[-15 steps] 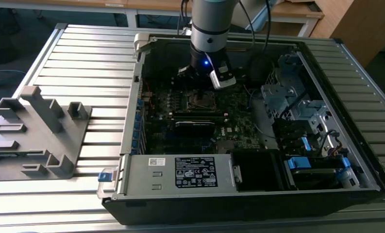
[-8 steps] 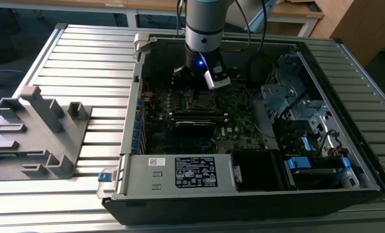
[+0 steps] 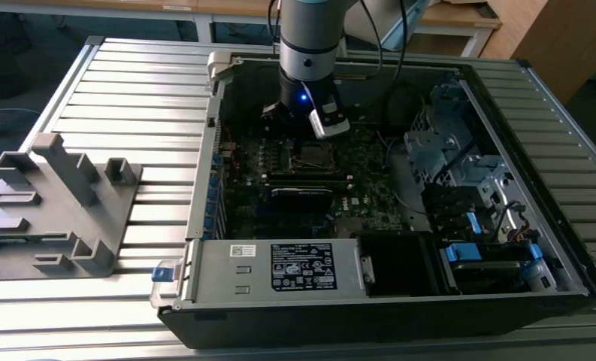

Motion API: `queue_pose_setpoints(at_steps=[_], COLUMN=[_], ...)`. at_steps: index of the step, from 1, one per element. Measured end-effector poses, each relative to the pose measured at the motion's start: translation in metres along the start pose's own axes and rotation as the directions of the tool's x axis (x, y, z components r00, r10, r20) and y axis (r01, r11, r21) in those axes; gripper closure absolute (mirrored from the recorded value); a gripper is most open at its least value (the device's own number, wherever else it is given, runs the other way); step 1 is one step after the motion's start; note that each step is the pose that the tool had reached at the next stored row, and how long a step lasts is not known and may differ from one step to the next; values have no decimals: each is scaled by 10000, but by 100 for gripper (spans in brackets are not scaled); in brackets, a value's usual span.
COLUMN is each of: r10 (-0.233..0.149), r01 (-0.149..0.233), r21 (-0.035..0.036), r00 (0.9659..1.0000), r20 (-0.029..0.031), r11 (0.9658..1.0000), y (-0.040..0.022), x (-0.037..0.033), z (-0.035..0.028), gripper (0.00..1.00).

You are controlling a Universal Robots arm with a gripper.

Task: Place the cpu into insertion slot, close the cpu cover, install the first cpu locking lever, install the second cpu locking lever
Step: 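Close the cpu cover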

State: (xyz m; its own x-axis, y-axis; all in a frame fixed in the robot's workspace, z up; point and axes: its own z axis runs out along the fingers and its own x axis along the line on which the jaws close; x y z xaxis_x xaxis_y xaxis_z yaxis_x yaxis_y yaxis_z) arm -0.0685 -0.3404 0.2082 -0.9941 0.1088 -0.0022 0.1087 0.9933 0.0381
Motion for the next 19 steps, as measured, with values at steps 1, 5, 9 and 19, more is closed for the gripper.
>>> queue_pose_setpoints(at_steps=[1, 5, 9, 19], r10=[0, -120, -283, -455], r01=[0, 120, 283, 455], r21=[1, 0, 0, -2], r00=[10000, 9999, 9996, 9990], r20=[0, -4, -11, -17], r11=[10000, 9999, 9996, 9990], y=[0, -2, -12, -26], x=[0, 1, 10, 36], z=[0, 2, 6, 62], gripper=[89, 89, 89, 89])
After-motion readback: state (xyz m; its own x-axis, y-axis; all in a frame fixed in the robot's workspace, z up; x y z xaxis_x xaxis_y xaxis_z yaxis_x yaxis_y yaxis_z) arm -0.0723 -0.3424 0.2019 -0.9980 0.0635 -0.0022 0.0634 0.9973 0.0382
